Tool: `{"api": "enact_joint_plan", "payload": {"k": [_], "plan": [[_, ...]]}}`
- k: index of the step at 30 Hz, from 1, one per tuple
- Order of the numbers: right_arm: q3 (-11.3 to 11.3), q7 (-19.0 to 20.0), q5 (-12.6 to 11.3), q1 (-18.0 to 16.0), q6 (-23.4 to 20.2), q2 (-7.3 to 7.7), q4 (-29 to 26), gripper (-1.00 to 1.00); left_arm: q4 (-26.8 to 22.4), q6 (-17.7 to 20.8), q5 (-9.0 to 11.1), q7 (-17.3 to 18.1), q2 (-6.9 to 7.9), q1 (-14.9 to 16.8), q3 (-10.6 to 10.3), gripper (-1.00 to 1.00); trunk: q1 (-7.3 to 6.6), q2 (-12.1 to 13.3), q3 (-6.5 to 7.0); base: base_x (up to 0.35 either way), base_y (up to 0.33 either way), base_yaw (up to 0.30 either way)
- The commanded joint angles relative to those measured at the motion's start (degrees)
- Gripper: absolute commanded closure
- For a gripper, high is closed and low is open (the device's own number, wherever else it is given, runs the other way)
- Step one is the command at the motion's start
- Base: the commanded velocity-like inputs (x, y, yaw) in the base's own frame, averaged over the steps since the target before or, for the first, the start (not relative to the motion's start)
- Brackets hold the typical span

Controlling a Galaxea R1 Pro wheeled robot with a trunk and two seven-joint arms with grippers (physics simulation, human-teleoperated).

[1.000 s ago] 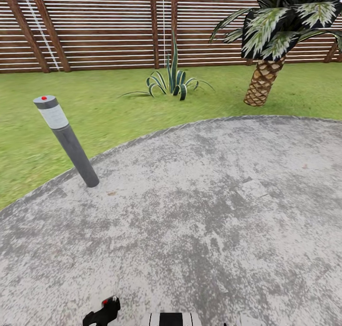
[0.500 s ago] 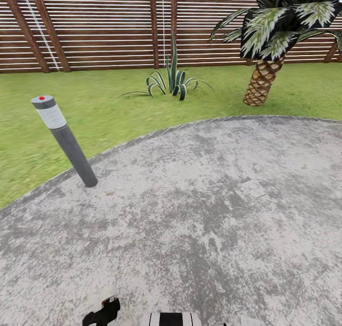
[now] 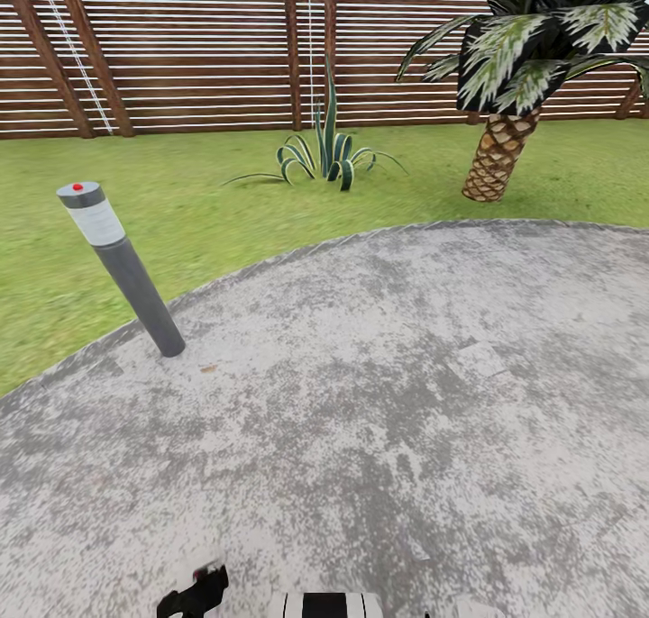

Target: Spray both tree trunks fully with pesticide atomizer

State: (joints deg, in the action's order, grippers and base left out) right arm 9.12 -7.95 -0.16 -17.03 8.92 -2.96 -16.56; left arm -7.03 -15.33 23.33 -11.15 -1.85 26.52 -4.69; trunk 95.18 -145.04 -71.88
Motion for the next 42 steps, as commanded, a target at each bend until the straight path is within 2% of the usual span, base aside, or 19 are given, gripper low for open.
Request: {"api": "enact_joint_plan", "payload": {"k": [1, 42], "plan": [[0.2, -0.1, 0.0, 0.0, 0.2, -0.03, 0.0, -1.00, 0.0, -0.2, 0.4, -0.3, 0.00, 0.0, -0.5, -1.00, 0.00, 0.0, -0.04, 0.087, 0.039, 0.000], [0.2, 0.0, -0.1, 0.0, 0.2, -0.12, 0.0, -1.00, 0.0, -0.2, 0.4, -0.2, 0.00, 0.0, -0.5, -1.00, 0.00, 0.0, -0.04, 0.005, 0.002, 0.000]]}}
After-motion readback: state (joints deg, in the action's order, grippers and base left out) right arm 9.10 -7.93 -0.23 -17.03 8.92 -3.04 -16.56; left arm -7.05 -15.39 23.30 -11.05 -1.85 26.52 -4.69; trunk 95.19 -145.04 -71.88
